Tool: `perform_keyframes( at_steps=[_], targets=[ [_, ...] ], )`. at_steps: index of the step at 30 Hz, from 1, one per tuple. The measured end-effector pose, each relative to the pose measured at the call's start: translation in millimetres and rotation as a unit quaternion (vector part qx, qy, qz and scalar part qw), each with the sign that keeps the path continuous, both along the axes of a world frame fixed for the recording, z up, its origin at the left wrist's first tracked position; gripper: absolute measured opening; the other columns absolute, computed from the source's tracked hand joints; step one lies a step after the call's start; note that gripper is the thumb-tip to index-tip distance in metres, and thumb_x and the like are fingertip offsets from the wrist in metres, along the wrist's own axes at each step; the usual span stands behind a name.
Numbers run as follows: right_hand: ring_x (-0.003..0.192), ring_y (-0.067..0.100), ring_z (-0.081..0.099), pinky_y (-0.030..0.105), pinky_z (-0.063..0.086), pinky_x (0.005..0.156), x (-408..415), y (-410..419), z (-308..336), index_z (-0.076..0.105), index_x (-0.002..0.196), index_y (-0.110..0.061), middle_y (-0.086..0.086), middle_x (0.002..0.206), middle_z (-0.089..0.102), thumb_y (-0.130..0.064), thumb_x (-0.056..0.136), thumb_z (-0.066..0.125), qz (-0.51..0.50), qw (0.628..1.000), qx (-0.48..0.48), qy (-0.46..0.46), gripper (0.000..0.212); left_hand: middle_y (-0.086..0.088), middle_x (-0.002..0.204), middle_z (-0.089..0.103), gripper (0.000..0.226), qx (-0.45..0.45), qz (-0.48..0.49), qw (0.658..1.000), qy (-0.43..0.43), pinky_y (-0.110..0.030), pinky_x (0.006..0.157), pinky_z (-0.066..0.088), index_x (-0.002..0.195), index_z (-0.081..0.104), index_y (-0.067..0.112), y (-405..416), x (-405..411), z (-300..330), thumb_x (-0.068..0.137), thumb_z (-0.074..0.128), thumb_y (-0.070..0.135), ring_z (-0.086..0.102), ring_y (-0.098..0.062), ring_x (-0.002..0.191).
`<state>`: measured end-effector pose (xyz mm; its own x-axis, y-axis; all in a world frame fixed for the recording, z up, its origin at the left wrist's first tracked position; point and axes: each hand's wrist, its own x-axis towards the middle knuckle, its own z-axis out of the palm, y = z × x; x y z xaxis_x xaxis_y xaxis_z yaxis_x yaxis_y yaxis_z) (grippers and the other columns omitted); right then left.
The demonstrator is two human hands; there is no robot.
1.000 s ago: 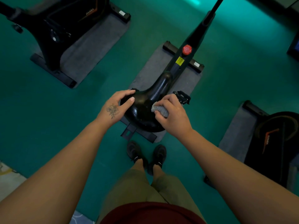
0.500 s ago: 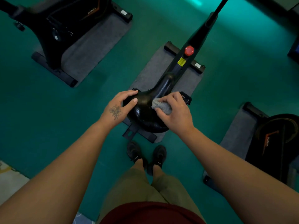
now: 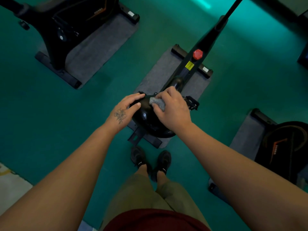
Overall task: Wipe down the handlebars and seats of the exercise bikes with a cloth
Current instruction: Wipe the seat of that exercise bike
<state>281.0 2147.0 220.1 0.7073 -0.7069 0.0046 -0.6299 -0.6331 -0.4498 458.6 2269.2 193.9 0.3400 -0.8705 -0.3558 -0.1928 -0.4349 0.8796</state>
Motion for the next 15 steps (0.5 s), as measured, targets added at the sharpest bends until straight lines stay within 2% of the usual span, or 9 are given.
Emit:
perform_keyframes(
  at_steps=[5,9,15],
  targets=[
    [0.094,0.028,0.057,0.038,0.049,0.081,-28.2,37.3,0.7,0.071,0.110,-0.010,0.007,0.105,0.057,-0.028,0.092,0.071,0.067,0.997,0.006,-0.046,0.026,0.007,0.154,0.053,0.038,-0.005,0.004,1.000,0.016,-0.003,0.112,0.024,0.137,0.064,0.038,1.5,-0.3,-1.5,0.107,0.060,0.015,0.043,-0.004,0.144],
    [0.096,0.028,0.058,0.039,0.051,0.080,-19.6,21.9,-2.9,0.071,0.110,-0.011,0.007,0.106,0.058,-0.028,0.092,0.073,0.071,0.997,0.005,-0.034,0.024,0.009,0.154,0.053,0.038,-0.010,0.012,1.000,0.027,-0.005,0.113,0.024,0.138,0.063,0.039,2.5,-1.3,-4.0,0.107,0.060,0.017,0.042,-0.005,0.147],
    [0.095,0.029,0.057,0.044,0.050,0.084,23.3,-5.5,3.9,0.072,0.109,-0.016,0.005,0.104,0.060,-0.034,0.093,0.071,0.046,0.999,0.011,0.008,0.024,0.008,0.153,0.052,0.039,-0.011,0.016,0.999,0.030,0.001,0.110,0.023,0.141,0.062,0.032,1.6,-3.1,-1.0,0.107,0.060,0.013,0.042,-0.003,0.144]
  ],
)
